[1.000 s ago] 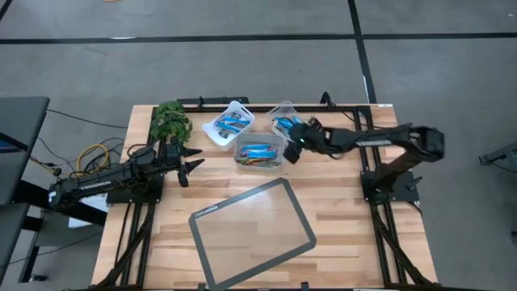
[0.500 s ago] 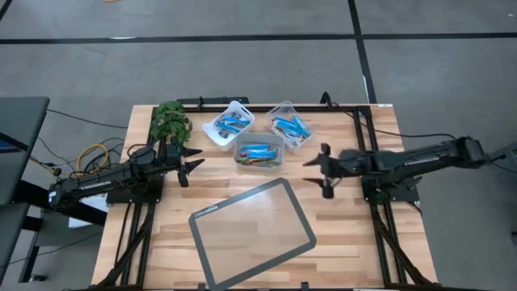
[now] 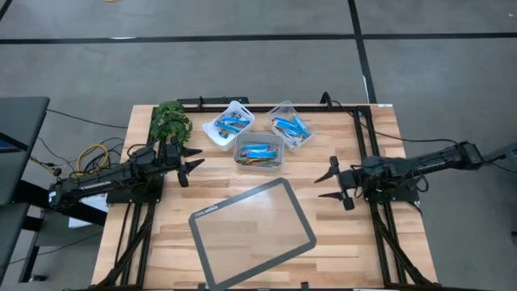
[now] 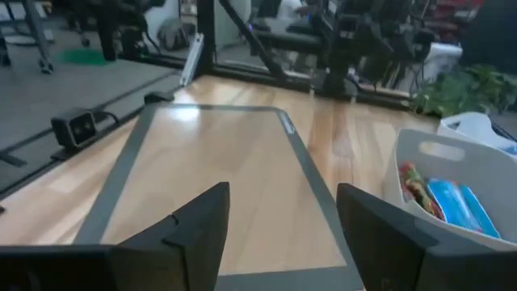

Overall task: Pick and place Granola Bars by type
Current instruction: Return to Home Position

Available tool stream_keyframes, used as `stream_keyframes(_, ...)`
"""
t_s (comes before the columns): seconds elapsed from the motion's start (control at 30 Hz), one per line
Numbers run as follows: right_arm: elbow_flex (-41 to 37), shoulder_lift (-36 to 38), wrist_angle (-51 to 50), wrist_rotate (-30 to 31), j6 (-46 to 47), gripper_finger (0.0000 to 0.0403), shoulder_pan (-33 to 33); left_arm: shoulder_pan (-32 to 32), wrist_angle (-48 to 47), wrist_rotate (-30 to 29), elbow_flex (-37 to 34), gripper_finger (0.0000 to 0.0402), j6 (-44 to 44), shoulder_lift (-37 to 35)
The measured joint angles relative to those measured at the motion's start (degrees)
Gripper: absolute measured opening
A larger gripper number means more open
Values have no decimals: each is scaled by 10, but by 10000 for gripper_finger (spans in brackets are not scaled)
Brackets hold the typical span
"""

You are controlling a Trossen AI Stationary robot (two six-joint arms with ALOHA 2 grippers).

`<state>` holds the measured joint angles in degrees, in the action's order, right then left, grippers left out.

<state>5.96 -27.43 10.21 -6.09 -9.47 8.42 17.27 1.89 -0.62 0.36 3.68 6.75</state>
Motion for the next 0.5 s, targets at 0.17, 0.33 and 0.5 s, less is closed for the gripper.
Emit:
stream_keyframes(0.17, -31, 80, -3, 0, -4, 224, 11, 0, 0, 0, 0, 169, 0, 0)
stream_keyframes(0.33, -55, 159, -22, 0, -8, 224, 25, 0, 0, 0, 0, 169, 0, 0)
stream_keyframes(0.5, -55, 224, -67, 30, -15, 224, 33, 0, 0, 0, 0, 169, 0, 0)
